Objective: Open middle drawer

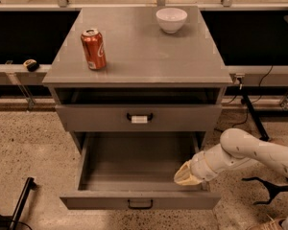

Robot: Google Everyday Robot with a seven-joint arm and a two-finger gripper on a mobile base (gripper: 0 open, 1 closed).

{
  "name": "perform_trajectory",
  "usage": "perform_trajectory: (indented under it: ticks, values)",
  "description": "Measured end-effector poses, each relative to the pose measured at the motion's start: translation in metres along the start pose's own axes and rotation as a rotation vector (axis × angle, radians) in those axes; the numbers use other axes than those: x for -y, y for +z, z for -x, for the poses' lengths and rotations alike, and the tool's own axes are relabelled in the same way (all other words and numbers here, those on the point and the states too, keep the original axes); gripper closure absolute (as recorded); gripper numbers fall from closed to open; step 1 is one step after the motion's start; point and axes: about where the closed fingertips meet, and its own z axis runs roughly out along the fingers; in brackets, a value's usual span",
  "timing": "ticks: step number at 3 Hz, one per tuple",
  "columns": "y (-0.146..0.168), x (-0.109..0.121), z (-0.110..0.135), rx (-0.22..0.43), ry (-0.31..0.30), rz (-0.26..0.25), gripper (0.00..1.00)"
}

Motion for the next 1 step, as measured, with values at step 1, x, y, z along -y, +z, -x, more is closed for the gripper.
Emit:
perform_trajectory:
  ticks: [1]
  values:
    - [0.0, 0.0, 0.0, 0.0, 0.0, 0.0, 0.6]
